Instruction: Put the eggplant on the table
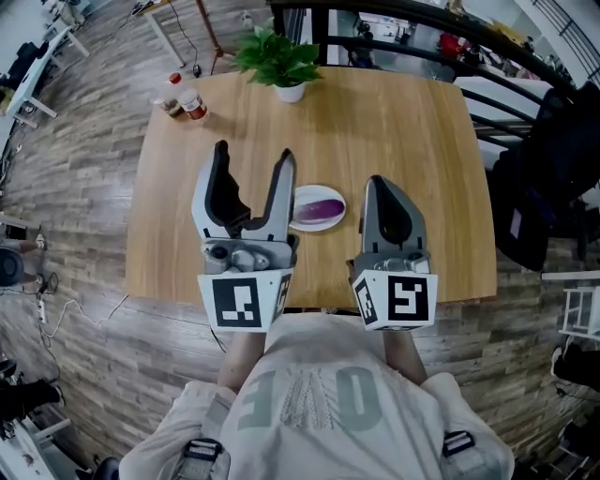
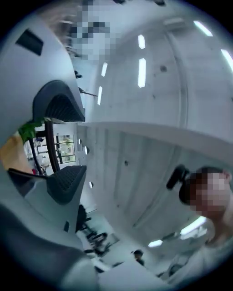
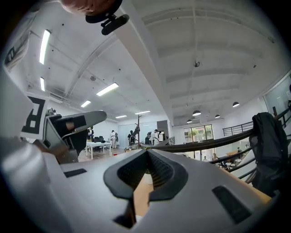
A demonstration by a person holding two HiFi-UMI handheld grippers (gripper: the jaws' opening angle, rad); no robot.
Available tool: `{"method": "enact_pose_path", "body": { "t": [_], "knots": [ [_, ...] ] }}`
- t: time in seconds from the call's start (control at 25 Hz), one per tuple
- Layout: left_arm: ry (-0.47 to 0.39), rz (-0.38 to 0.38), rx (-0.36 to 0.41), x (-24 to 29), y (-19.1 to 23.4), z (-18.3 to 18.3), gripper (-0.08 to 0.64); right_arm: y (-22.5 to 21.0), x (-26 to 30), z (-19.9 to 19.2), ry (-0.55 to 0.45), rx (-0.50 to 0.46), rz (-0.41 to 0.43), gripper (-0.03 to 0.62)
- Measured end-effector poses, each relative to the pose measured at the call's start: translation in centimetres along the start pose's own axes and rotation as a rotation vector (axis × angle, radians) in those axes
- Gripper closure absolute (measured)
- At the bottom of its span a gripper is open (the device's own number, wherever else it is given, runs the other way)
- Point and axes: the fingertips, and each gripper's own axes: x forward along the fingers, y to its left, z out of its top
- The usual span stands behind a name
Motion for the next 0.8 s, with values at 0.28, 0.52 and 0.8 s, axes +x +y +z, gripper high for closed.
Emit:
{"method": "enact_pose_path", "body": {
  "t": [0.28,0.52,0.8],
  "knots": [
    [0.116,-0.135,0.4,-0.7,-4.7,-1.7,0.524,2.4,0.0,0.4,-0.018,-0.024,0.068,0.574],
    [0.228,-0.114,0.293,-1.4,-2.8,-4.0,0.552,4.2,0.4,-0.6,0.013,-0.046,0.107,0.574],
    [0.257,-0.105,0.309,-1.4,-1.7,-4.7,0.552,4.9,0.8,-0.4,0.012,-0.066,0.105,0.575]
  ]
}}
